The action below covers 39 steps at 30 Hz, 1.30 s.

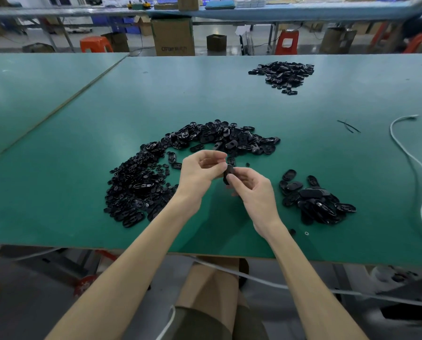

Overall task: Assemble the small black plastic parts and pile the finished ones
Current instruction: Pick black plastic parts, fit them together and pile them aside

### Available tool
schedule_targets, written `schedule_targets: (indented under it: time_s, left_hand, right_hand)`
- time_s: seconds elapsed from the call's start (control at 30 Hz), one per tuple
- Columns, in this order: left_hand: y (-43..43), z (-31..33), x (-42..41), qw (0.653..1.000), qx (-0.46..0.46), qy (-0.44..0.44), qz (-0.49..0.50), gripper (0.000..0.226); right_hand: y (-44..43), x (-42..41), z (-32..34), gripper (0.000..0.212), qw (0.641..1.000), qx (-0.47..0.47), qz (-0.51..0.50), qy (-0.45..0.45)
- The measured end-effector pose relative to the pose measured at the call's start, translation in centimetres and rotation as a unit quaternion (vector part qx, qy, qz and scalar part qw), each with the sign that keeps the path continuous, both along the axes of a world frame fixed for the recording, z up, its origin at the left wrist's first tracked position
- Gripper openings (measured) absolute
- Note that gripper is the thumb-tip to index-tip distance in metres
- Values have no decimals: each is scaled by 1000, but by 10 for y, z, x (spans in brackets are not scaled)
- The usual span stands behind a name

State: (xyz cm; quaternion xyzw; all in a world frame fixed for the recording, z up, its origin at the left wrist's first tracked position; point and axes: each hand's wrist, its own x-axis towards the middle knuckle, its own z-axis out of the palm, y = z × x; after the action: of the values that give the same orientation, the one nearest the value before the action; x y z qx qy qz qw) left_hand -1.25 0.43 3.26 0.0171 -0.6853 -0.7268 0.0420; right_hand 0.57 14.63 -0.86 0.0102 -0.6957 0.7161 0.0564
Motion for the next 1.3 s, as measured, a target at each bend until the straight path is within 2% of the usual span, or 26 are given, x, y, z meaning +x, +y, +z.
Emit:
schedule_targets:
  time_s: [0.1,0.2,0.23,0.3,0.33,0.4,0.47,0.63,0.9,0.97,1.03,1.13,1.2,1.3]
  left_hand:
    - [-2,-2,2,999,-38,6,-12,16]
    - [-16,-3,-3,978,-203,31,23,11]
    - [-24,-2,-6,954,-292,40,47,11]
    - [-45,1,-12,875,-474,36,87,16]
    - [-56,2,-16,837,-538,17,98,20]
    - [-76,4,-22,787,-607,-43,104,28]
    - [-89,5,-26,769,-626,-82,95,28]
    - [-97,1,-28,795,-595,-92,77,22]
    - [-97,-5,-27,752,-648,-49,113,12]
    - [-95,-6,-25,763,-634,-23,128,10]
    - [-90,-5,-23,797,-588,13,141,9]
    - [-74,2,-18,913,-396,24,98,12]
    - [-58,6,-14,969,-243,17,25,14]
    - [-29,0,-9,986,-146,27,-77,12]
  right_hand:
    - [-1,1,1,11,1000,-6,12,-1]
    - [-1,2,2,11,1000,-15,-1,-4]
    - [0,2,2,13,1000,-21,-7,-3]
    - [0,2,3,16,999,-35,-14,0]
    - [0,2,3,19,999,-39,-14,0]
    - [-1,2,4,26,999,-44,-13,1]
    - [0,2,4,27,999,-43,-13,1]
    - [-1,1,4,26,999,-39,-17,0]
    - [0,2,5,31,999,-39,-11,1]
    - [0,3,5,31,999,-41,-11,1]
    - [0,2,5,30,999,-41,-13,1]
    - [0,2,4,26,999,-42,-20,2]
    - [1,1,4,22,999,-43,-27,3]
    - [0,0,3,21,998,-43,-35,6]
